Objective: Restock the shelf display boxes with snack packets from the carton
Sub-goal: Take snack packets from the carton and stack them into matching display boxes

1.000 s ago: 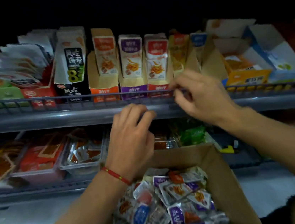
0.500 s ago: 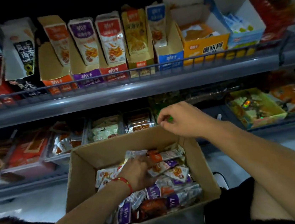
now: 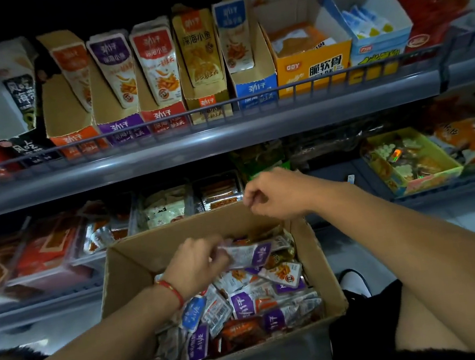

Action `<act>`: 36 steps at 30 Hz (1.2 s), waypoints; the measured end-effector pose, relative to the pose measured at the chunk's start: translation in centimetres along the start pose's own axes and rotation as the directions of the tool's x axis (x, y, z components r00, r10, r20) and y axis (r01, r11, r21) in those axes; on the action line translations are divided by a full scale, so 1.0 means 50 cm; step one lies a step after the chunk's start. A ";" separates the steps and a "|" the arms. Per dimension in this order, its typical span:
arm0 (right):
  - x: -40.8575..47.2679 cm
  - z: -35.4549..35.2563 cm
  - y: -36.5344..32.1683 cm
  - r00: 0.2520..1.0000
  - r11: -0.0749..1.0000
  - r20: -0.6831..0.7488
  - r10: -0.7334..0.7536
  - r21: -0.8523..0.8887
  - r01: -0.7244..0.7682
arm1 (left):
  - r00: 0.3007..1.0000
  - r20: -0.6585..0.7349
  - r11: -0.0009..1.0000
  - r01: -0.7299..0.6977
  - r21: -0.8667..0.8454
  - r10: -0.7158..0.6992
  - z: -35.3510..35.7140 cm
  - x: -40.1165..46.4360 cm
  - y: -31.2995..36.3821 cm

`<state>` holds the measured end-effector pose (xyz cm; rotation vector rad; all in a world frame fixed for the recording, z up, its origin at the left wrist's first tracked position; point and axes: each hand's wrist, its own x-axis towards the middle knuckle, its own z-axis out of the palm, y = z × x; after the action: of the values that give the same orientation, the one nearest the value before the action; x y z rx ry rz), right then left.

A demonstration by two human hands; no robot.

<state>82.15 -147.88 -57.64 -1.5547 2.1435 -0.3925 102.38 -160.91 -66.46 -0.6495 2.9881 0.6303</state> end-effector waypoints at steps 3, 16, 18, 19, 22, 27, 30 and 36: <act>-0.005 -0.009 0.014 0.987 0.993 0.160 -0.008 0.116 -0.010 | 1.000 -0.024 0.914 -0.013 -0.406 0.003 -0.086 -0.008 -0.001; -0.029 -0.034 -0.075 0.980 0.396 -0.084 0.178 0.918 0.007 | 0.947 -0.305 0.913 -0.210 -0.349 0.101 -0.196 -0.011 -0.022; -0.033 -0.043 -0.082 0.993 0.203 -0.020 0.114 0.979 -0.004 | 0.935 -0.351 0.862 -0.225 -0.455 0.058 -0.208 -0.013 -0.019; -0.033 -0.048 -0.086 0.997 0.169 -0.014 0.081 0.986 0.000 | 0.933 -0.356 0.831 -0.230 -0.507 0.040 -0.213 -0.014 -0.020; -0.029 -0.057 -0.101 0.992 0.395 -0.087 0.091 0.918 0.044 | 0.917 -0.398 0.798 -0.266 -0.541 0.036 -0.230 -0.019 -0.022; -0.007 -0.081 -0.139 0.885 0.897 -0.450 0.124 0.432 0.094 | 0.918 -0.397 0.753 -0.267 -0.601 0.009 -0.263 -0.013 -0.032; 0.028 -0.119 -0.173 0.858 0.952 -0.514 0.004 0.265 0.155 | 0.900 -0.428 0.708 -0.252 -0.660 -0.079 -0.282 -0.005 -0.051; 0.099 -0.195 -0.246 0.806 0.965 -0.569 -0.162 0.077 0.249 | 0.653 -0.723 0.886 -0.172 -0.431 -0.225 -0.303 0.007 -0.072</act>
<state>85.87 -156.88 -44.36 -1.7442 2.2795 -1.1908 104.52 -169.96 -53.98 -1.2724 3.5615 1.4332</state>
